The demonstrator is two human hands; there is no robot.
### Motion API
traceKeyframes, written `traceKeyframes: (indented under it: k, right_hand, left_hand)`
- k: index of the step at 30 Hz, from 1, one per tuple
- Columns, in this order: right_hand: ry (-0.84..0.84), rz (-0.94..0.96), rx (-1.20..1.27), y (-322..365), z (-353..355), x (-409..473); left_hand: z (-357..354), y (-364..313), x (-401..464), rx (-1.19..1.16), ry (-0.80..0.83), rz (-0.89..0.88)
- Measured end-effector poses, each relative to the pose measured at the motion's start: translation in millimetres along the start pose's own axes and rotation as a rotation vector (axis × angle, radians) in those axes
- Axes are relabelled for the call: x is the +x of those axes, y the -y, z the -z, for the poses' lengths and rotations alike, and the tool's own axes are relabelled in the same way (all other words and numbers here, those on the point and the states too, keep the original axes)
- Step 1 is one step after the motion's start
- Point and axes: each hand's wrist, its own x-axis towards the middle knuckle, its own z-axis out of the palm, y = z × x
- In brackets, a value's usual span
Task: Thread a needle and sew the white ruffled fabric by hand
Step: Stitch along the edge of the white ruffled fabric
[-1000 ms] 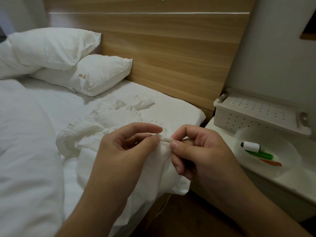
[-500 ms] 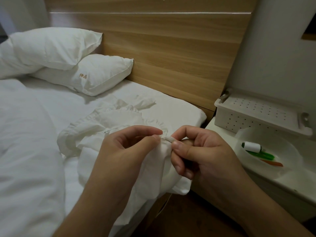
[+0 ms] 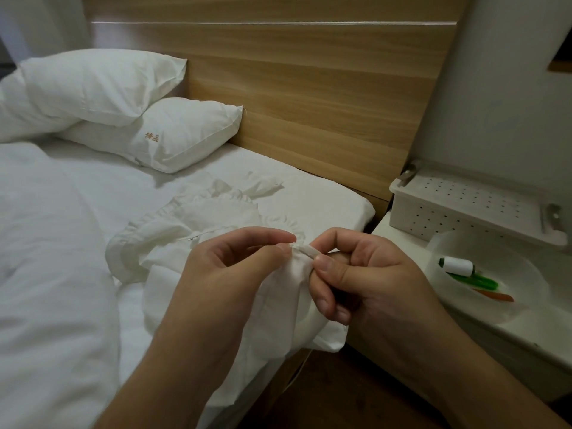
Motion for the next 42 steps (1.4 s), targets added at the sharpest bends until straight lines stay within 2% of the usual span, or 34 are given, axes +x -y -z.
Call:
traceKeyframes:
  k: [16,21,26,34,38,42]
  right_hand:
    - [-0.05,0.004,-0.004,1,-9,-1]
    - [-0.042,0.021,-0.03,4,-12,-2]
    - [-0.093,0.014,-0.145,6,-10,-2]
    - [-0.194,0.098,-0.113,7,-1,-5]
    - [-0.248,0.136,-0.161,6,-7,-6]
    - [-0.288,0.16,-0.12,4,-16,-5]
  left_hand:
    - [-5,0,-4,0.016,0.14,-0.017]
    - [-6,-4,-6,-0.062,0.217,0.002]
    - [-3,-4,-5,-0.121,0.165,-0.007]
    - [-2,0,-1,-0.213,0.02,0.02]
    - [-1,1,-1,-0.214,0.023,0.026]
    - [-5,1,-4,-0.131,0.095,0.026]
